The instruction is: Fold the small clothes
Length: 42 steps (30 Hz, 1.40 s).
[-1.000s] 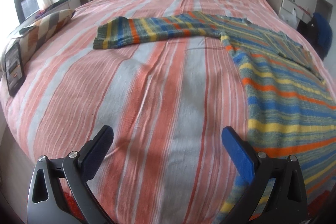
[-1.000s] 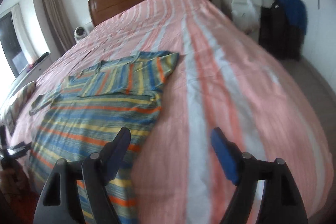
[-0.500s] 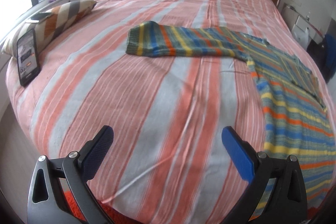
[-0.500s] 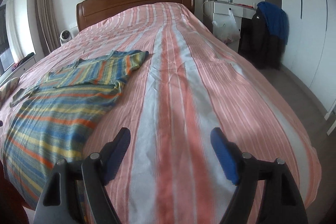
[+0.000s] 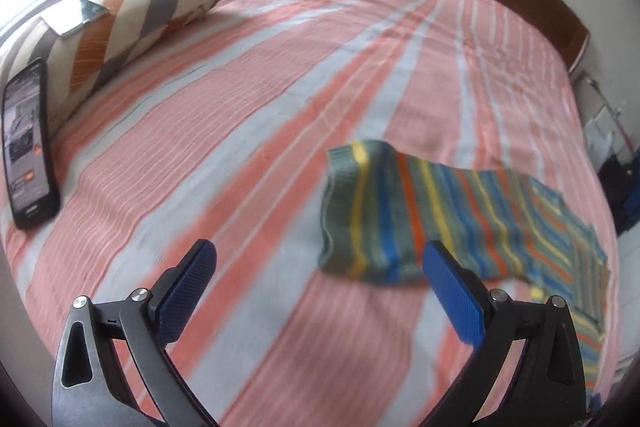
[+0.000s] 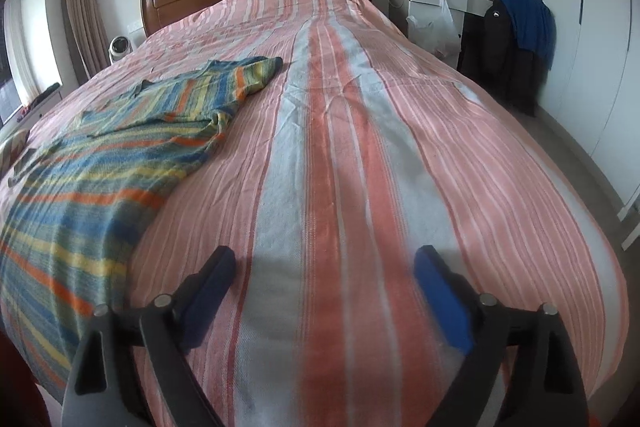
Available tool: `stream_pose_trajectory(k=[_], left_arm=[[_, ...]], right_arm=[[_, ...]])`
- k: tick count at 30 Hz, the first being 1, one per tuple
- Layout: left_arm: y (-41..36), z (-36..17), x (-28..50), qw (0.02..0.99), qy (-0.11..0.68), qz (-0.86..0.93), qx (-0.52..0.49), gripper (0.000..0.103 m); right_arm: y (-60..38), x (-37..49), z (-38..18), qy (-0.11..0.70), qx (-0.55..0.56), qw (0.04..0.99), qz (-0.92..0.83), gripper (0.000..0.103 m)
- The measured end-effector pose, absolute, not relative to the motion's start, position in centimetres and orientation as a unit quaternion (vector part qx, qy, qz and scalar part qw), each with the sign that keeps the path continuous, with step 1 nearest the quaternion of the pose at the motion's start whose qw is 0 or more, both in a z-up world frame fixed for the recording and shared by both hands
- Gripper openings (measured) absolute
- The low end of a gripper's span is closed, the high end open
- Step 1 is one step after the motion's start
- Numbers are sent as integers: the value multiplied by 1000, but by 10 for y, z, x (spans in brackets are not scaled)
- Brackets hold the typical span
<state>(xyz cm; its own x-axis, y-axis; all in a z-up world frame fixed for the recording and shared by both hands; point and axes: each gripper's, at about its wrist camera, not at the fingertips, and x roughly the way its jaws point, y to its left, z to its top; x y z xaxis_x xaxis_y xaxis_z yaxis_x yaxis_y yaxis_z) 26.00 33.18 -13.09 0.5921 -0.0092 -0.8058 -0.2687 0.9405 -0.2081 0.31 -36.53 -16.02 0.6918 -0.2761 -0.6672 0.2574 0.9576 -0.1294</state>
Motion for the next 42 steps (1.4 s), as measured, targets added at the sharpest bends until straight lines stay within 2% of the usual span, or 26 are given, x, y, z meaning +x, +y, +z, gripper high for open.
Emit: stream_pose_trajectory(k=[4, 5, 6, 7, 8, 9, 13, 17, 21, 25, 28, 29, 31, 32, 33, 39, 42], left_arm=[[328, -154, 286, 867, 462, 100, -156, 97], [324, -158, 287, 868, 461, 107, -152, 80], [321, -161, 288, 867, 462, 112, -147, 44], [317, -163, 290, 866, 466, 116, -137, 20], [313, -162, 292, 863, 473, 118, -134, 3], [309, -156, 292, 864, 470, 124, -131, 1], [272, -99, 286, 894, 428, 86, -100, 0], [175, -17, 274, 927, 374, -26, -21, 0], [74, 24, 263, 931, 339, -130, 25, 1], [-17, 15, 255, 919, 340, -197, 41, 1], [-73, -26, 249, 903, 370, -217, 27, 2], [-83, -42, 246, 895, 387, -221, 21, 6], [-94, -65, 241, 878, 424, -220, 18, 30], [-94, -79, 235, 868, 447, -217, 17, 50], [-92, -83, 228, 865, 452, -218, 16, 60], [-5, -83, 210, 886, 426, -173, 68, 79], [48, -78, 226, 894, 426, -122, 64, 80]], right_arm=[[-365, 4, -163, 365, -16, 920, -144, 94], [-365, 4, -164, 364, -16, 920, -144, 94], [-364, 4, -164, 365, -17, 920, -144, 95], [-365, 4, -164, 365, -18, 920, -144, 95], [-364, 4, -165, 365, -19, 920, -145, 95], [-364, 4, -165, 365, -20, 920, -146, 95], [-365, 4, -166, 364, -19, 920, -145, 96], [-364, 5, -167, 363, -15, 921, -143, 98], [-364, 6, -168, 363, -15, 921, -142, 99], [-363, 7, -169, 362, -15, 921, -140, 99], [-363, 8, -170, 362, -18, 921, -139, 100], [-362, 8, -170, 362, -18, 922, -139, 100], [-361, 8, -171, 362, -19, 922, -138, 100], [-361, 8, -171, 362, -19, 922, -138, 100], [-361, 7, -171, 362, -19, 922, -138, 100], [-362, 8, -173, 362, -20, 923, -132, 102], [-361, 8, -174, 361, -25, 922, -134, 103]])
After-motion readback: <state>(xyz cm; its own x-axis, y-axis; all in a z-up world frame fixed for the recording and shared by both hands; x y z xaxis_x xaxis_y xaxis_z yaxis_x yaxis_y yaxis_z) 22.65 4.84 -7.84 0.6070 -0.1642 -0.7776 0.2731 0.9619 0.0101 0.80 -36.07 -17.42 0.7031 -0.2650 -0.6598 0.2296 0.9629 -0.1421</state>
